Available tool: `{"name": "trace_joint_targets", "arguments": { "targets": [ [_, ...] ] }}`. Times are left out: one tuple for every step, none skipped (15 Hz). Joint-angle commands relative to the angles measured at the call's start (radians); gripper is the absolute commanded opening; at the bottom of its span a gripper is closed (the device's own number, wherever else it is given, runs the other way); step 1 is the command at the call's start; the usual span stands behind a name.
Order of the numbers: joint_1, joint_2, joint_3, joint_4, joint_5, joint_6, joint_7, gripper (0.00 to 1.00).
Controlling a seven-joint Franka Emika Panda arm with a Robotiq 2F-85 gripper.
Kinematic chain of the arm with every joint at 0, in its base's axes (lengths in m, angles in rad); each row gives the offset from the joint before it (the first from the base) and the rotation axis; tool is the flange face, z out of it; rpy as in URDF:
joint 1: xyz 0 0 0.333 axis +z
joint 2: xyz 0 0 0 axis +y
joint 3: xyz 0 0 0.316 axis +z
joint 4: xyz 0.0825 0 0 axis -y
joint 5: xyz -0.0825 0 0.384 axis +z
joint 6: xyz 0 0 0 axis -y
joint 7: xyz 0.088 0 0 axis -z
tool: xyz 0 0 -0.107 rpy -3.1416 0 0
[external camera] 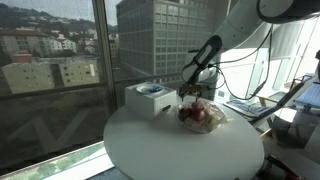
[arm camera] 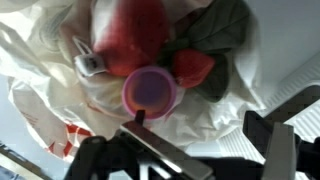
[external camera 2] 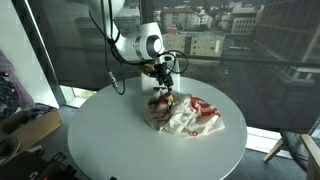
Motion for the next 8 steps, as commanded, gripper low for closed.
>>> {"name": "trace_joint_targets", "arguments": {
  "targets": [
    [0.004,0.004,0.073,0.024,0.026,-0.010,-0.029,1.00],
    [0.012,0.025,0.082,0.044,0.021,-0.015,-0.022,1.00],
    [0.019,0.046,0.087,0.064,0.015,-0.017,-0.017,1.00],
    [0.027,0.068,0.087,0.083,0.009,-0.017,-0.014,1.00],
    [0.036,0.088,0.082,0.105,0.004,-0.021,-0.008,1.00],
    [0.039,0.113,0.082,0.127,0.005,-0.024,-0.010,1.00],
    [0.038,0.132,0.087,0.151,0.013,-0.029,-0.014,1.00],
    [0.041,0.153,0.086,0.175,0.014,-0.030,-0.012,1.00]
  ]
}}
